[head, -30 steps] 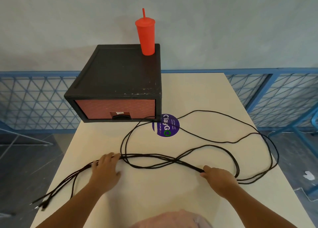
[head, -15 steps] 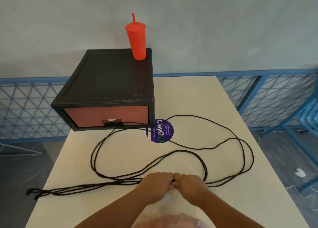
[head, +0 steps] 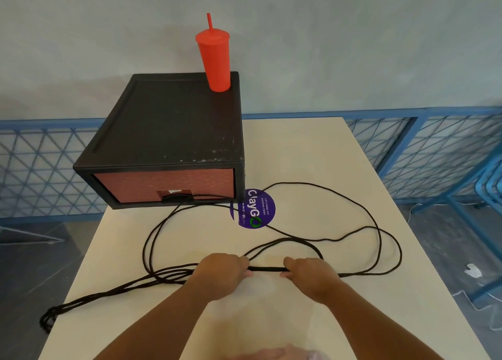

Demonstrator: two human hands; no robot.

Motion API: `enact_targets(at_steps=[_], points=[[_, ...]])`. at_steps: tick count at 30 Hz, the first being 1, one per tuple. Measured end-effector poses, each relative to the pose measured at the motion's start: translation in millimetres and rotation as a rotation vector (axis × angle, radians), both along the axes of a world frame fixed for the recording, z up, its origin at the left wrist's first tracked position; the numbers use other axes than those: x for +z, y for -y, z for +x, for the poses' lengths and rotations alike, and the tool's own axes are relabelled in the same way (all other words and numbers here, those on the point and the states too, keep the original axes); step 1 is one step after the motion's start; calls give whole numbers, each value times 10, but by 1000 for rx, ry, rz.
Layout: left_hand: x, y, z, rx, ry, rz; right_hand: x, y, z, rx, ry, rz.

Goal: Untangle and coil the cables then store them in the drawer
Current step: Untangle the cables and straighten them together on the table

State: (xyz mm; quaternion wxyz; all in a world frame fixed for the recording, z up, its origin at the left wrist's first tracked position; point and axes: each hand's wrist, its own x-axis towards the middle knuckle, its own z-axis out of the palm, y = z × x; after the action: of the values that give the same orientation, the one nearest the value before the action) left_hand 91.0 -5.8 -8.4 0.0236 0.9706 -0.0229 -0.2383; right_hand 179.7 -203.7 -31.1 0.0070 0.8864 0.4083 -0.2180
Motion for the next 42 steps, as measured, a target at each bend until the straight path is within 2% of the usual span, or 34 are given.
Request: enact_targets(at_steps=[10,16,20,23,28,34,42], points=[[77,-161,48,-24,52,59,-13,424,289,-199,146,-129],[48,-337,3,15,79,82,-110,888,370,-434,252,-132],[48,-419,8,69,73,84,-118,1041,396,-643,257,-101],[84,-551,-15,131,76,83,-104,1141,409,-709,259,-98],[47,-809,-154,235,150,82,-101,1171,387,-663,229,-69],[9,-1034,-278,366,179,91,-97,1068,492,-526,168,-128],[-28,-1062,-293,372,182,67,21,1103,588,-426,109,-136]])
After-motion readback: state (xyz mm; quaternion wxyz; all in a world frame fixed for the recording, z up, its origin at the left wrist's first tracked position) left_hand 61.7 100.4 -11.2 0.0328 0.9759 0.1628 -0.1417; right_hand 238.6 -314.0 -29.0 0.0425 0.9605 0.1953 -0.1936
